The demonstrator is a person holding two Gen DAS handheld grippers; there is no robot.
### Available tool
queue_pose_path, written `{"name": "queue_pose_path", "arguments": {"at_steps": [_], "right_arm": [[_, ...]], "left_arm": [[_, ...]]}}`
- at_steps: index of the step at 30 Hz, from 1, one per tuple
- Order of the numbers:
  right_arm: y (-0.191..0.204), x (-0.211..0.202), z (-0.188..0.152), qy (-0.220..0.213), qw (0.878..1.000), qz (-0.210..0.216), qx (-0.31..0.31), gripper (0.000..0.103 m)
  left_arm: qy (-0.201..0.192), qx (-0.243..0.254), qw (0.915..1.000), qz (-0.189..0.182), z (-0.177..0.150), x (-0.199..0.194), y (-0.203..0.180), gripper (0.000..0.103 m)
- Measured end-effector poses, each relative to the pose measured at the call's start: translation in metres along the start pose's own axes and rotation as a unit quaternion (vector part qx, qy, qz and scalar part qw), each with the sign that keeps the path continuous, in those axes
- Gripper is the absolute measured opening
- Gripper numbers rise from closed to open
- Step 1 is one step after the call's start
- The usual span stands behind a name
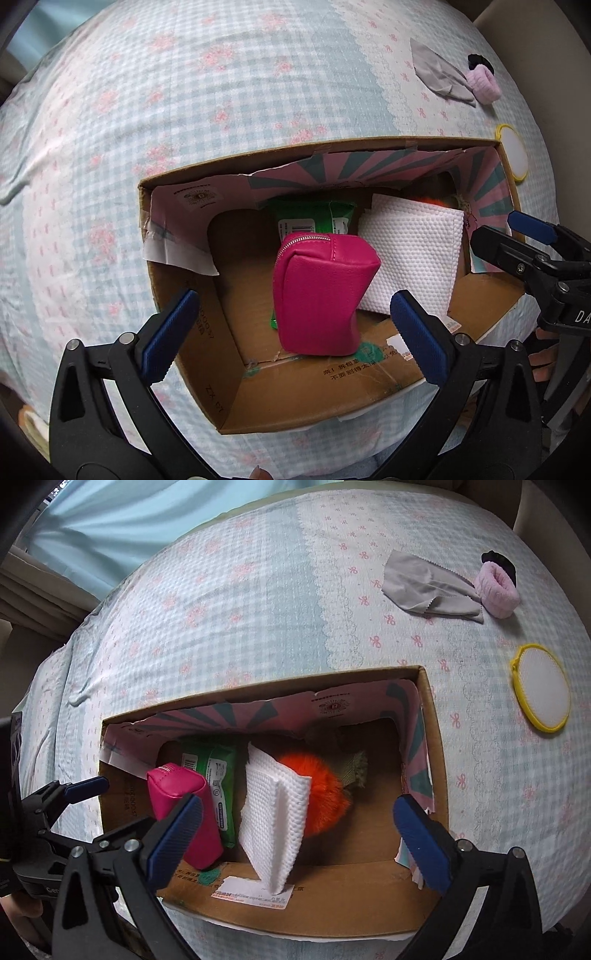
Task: Organize soft objects
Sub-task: 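Carry the pouch and white pad into the box and release both, then withdraw both tools and move toward the pink hair tie and yellow pad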
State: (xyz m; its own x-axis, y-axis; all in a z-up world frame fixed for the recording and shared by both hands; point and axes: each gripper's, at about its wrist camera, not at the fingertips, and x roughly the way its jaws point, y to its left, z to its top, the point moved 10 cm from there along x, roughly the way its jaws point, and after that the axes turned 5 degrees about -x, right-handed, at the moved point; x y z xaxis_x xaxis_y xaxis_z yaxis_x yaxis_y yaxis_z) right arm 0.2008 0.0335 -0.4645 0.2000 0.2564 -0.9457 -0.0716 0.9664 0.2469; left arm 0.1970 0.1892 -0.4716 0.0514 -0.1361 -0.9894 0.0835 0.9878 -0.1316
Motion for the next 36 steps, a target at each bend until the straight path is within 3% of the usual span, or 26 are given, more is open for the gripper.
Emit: {"name": "queue_pose_path", "arguments": {"at_steps": [9,14,19,27,36], "right_arm": [[0.02,-0.023,0.001,0.001,1.0,0.01,-0.009,0.103],[0.036,-0.067,0.003,-0.015,0.999,0.002,-0.034,0.103],[0.038,-0.129,0.006,-0.062,0.996,-0.022,-0.064,0.103],[-0.003,-0.232,0.009,-0.157,0.982,-0.082,-0.066,0.103],[-0.085,-0.293,-0.006,-0.191,0.976,-0.091,-0.057,0.103]], "left_arm": [[-0.016,-0.01,0.9998,0.0,-0.008,-0.025,-0.004,0.103],[-0.039,-0.02,0.999,0.0,-0.014,-0.061,-0.009,0.103],[-0.078,-0.027,0.9965,0.009,-0.019,-0.11,-0.017,0.103],[-0.169,-0.059,0.9836,0.02,-0.025,-0.192,-0.044,0.103],[-0.235,-0.071,0.9694,0.015,-0.029,-0.244,-0.116,0.103]]}}
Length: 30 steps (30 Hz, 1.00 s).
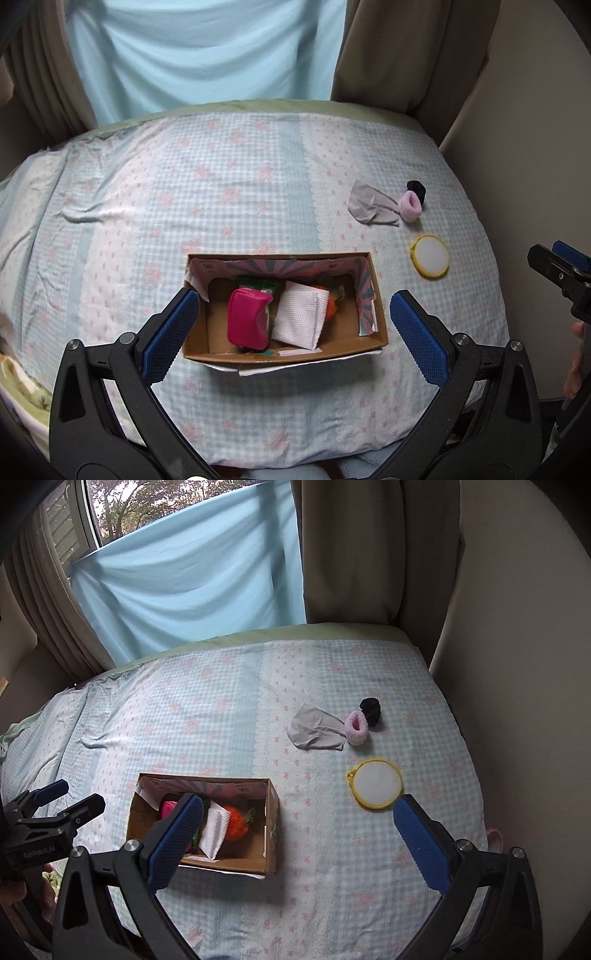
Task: Organize soft objects
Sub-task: 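Withdraw both tools and move toward the pink hair tie and yellow pad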
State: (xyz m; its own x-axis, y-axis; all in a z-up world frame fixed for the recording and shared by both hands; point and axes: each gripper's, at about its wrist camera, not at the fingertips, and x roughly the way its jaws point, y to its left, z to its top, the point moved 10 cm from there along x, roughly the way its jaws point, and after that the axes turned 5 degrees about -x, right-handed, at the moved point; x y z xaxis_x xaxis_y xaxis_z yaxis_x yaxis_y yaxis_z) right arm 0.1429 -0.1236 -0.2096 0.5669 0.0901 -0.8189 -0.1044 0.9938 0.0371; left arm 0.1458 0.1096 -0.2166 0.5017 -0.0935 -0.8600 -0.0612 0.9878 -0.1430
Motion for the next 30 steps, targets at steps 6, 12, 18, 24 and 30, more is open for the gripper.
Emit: {"name": "queue_pose_path", "arguments": {"at_steps": [6,12,18,24,30], "right_arm": [[-0.058,-0.007,-0.004,-0.012,1.0,-0.001,-0.012,0.103],[-0.105,0.006,-0.01,-0.012,0.999,0.01,-0.029,0.103],[-0.141,0.034,-0.011,-0.006,1.0,0.017,-0.013,0.103],[-0.161,0.086,-0.016,0.009,1.0,0.019,-0.002,0.103],[-0.17,0.155,-0.03,0.042,0.999,0.023,0.025,0.103]], "left_arm": [[-0.02,0.005,0.9998,-0.004,0.005,-0.003,-0.069,0.103],[-0.023,0.009,0.9995,-0.021,0.015,0.016,-0.134,0.103],[-0.013,0.041,0.9987,-0.027,0.036,0.047,-0.183,0.103],[0.017,0.083,0.9947,-0.058,0.062,0.112,-0.224,0.103],[0.06,0.134,0.9861,-0.077,0.078,0.205,-0.261,0.103]]}}
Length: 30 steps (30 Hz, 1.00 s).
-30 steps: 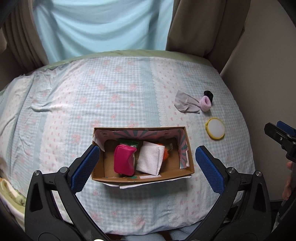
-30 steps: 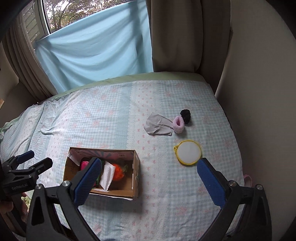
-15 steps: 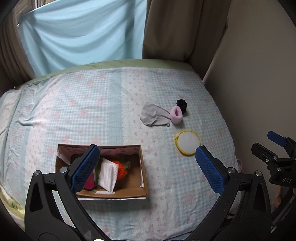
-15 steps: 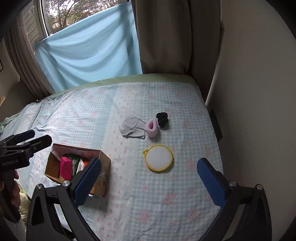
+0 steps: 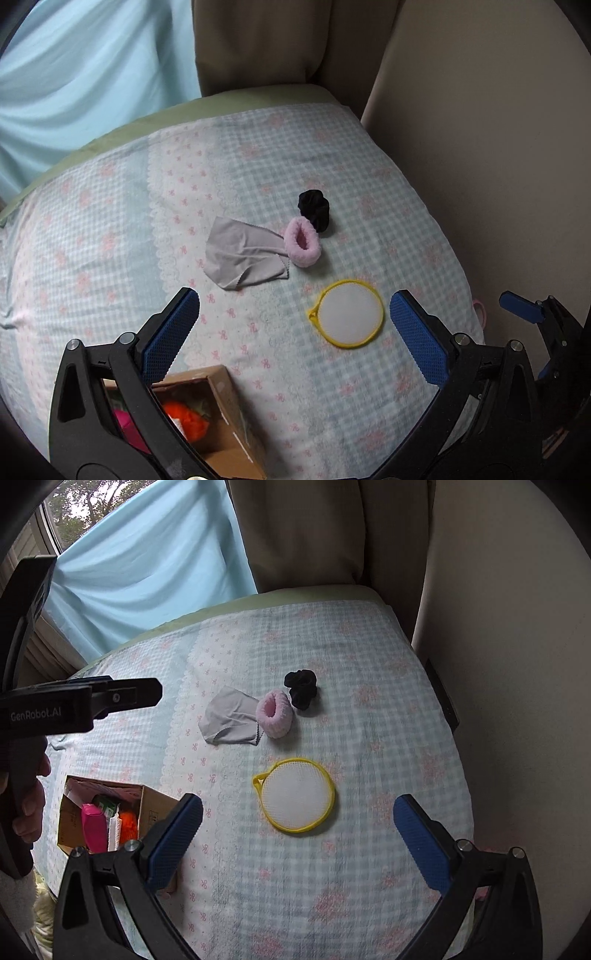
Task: Organize soft objects
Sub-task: 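Withdraw both tools and move toward the pink hair tie and yellow pad, then grasp the pink hair tie with the left tool while the right tool grasps the yellow-rimmed pad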
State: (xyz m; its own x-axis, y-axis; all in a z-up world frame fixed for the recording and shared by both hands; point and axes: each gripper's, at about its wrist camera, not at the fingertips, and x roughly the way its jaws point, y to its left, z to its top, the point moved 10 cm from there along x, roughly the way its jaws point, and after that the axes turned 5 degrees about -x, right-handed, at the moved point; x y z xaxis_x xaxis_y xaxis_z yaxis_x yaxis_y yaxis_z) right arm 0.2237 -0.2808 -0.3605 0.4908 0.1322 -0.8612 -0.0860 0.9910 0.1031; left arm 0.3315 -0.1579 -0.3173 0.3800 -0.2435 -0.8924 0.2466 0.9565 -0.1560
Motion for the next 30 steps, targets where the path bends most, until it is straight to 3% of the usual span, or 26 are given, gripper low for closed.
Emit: {"name": "queue_pose_path", "arguments": {"at_steps": [9,16,24,30], "right_arm": [[-0.002,0.103,-0.02,0.036,0.999,-0.004,0.02,0.103],[0.0,0.166,-0.035,0.065,0.998,-0.023,0.012,0.103],[-0.006,0.201,-0.048,0.089,0.995,-0.038,0.013,0.102],[-0.005,0.202,-0.049,0.087,0.995,-0.048,0.0,0.091]], "left_arm": [[0.064,0.054,0.9962,-0.019,0.02,0.136,-0.009,0.101],[0.102,0.078,0.9915,-0.024,0.014,0.21,-0.009,0.091],[0.123,0.088,0.9881,-0.027,0.009,0.258,-0.017,0.073],[0.122,0.083,0.9888,-0.024,0.01,0.269,-0.017,0.045]]}}
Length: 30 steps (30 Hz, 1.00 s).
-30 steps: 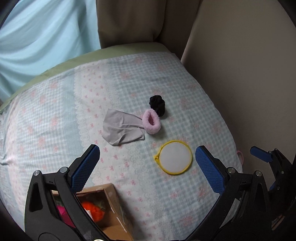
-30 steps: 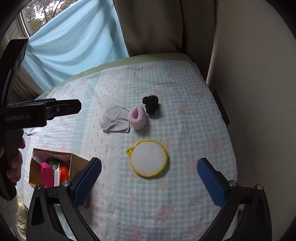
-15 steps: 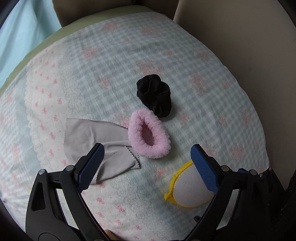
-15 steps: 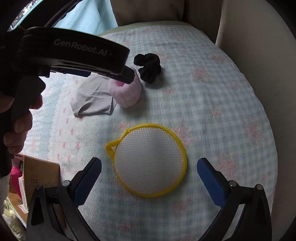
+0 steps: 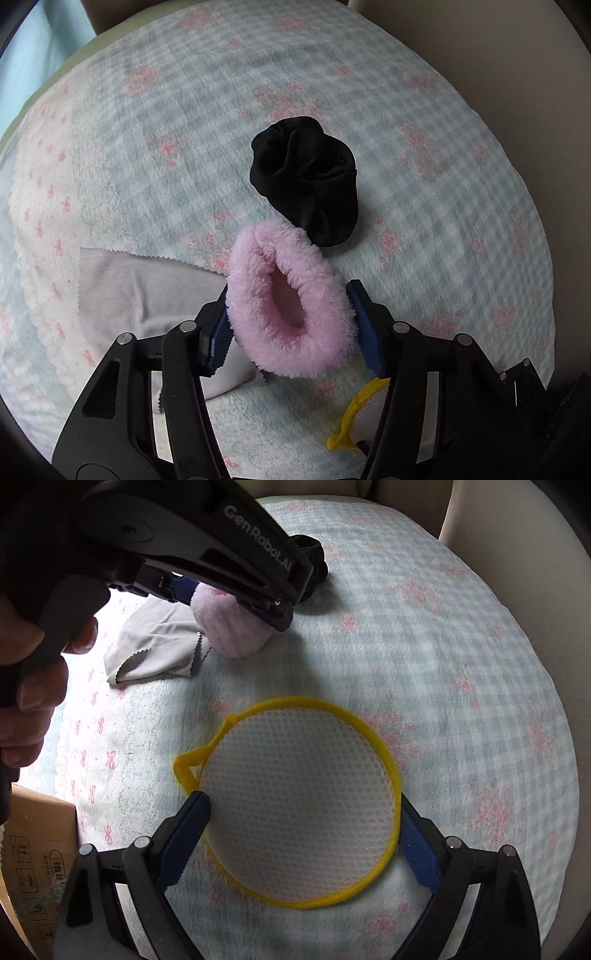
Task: Organize soft objects
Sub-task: 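Grasp the pink hair tie with the left tool while the right tool grasps the yellow-rimmed pad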
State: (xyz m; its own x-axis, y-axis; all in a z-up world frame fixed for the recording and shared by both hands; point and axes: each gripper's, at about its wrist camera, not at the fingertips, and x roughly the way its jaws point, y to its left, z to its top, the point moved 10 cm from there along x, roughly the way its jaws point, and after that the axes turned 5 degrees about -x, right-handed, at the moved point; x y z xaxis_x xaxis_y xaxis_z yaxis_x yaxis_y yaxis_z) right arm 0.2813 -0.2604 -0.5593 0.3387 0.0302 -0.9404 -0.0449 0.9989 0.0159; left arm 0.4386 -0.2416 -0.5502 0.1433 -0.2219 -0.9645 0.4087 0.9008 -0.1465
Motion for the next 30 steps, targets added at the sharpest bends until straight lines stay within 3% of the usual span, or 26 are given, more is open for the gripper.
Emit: {"name": "queue_pose_path", "arguments": {"at_steps": [5,11,16,21,30], "right_arm": [[0.002,-0.002,0.001,0.0,1.0,-0.003,-0.004,0.081],[0.007,-0.006,0.004,0.0,1.0,0.0,-0.017,0.063],[0.025,-0.014,0.002,-0.003,1.0,0.011,-0.029,0.037],[0.025,-0.025,0.005,-0.008,1.0,0.022,-0.016,0.021],[0.011,-0.048,0.014,-0.024,0.999,0.039,0.019,0.017]], "left_arm": [[-0.004,-0.018,0.9998,-0.003,0.001,-0.003,0.008,0.03],[-0.005,-0.025,0.9997,-0.003,0.001,-0.006,0.01,0.028],[-0.008,-0.027,0.9996,-0.002,-0.002,-0.011,0.005,0.026],[-0.016,-0.026,0.9995,-0.002,-0.008,-0.028,0.006,0.026],[-0.035,-0.032,0.9989,0.0,-0.007,-0.055,0.003,0.025]]}}
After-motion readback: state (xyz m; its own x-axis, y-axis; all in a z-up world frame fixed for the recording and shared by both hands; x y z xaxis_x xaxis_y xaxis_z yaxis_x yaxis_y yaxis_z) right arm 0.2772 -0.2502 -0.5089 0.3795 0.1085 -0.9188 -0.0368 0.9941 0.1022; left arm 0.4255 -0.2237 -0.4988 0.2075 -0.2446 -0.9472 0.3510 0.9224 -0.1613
